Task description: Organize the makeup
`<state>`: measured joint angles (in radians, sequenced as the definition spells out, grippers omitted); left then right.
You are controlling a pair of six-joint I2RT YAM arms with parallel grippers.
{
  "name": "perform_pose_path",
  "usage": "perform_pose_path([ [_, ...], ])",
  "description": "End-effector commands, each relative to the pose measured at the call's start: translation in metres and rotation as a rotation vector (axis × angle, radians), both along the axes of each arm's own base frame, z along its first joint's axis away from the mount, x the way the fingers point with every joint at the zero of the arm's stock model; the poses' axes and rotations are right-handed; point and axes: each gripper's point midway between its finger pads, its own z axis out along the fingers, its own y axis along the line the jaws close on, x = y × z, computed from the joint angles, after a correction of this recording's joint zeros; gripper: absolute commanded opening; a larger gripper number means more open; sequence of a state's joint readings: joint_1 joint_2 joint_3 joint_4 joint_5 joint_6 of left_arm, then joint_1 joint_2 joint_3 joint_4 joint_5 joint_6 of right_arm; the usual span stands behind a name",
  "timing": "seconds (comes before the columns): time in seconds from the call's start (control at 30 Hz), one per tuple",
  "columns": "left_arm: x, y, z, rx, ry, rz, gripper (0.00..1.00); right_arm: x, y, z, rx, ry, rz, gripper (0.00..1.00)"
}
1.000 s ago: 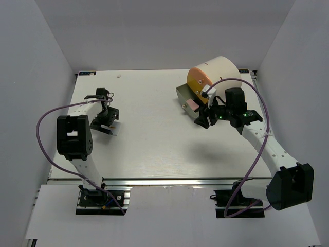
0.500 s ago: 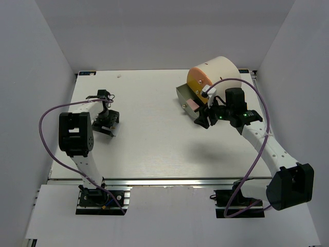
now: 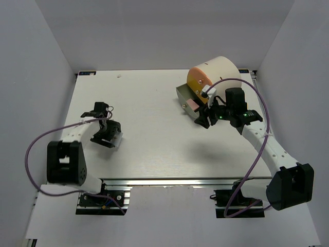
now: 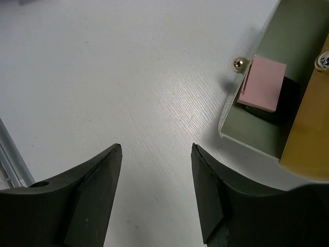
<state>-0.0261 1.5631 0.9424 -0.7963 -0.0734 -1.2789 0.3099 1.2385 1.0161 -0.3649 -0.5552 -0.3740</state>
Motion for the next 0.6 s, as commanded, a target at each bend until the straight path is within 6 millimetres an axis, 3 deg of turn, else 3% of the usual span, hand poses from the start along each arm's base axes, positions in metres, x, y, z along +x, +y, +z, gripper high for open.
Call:
perform_pose_path([
  [0.0,0.01,-0.029,0.053,-0.056,-0.22,-0.111,0.0,0.005,-0.001,0.031,0.035,-0.077,-0.002,0.62],
  [0.1,0.019,-0.067,0.089,-0.114,-0.386,-0.26,0.0,0.011,-0.001,0.055,0.091,-0.111,-0.018,0.58],
  [0.2,0.041,-0.115,0.124,-0.204,-0.581,-0.429,0.0,0.017,-0.003,0.081,0.141,-0.157,-0.053,0.49],
  [0.27,0.06,-0.152,0.154,-0.285,-0.75,-0.526,0.0,0.025,-0.008,0.102,0.177,-0.225,-0.101,0.34],
  [0.3,0.066,-0.167,0.152,-0.314,-0.762,-0.557,0.0,0.027,-0.01,0.11,0.189,-0.25,-0.117,0.29],
  [0.37,0.082,-0.207,0.186,-0.364,-0.895,-0.648,0.0,0.033,-0.02,0.127,0.212,-0.301,-0.173,0.19],
  [0.4,0.091,-0.225,0.173,-0.383,-0.866,-0.685,0.0,0.034,-0.024,0.133,0.216,-0.323,-0.193,0.19],
  [0.53,0.116,-0.302,0.185,-0.458,-0.904,-0.843,0.0,0.036,-0.032,0.139,0.221,-0.333,-0.233,0.18],
  [0.57,0.128,-0.316,0.206,-0.472,-0.953,-0.856,0.0,0.035,-0.033,0.138,0.22,-0.335,-0.237,0.18],
])
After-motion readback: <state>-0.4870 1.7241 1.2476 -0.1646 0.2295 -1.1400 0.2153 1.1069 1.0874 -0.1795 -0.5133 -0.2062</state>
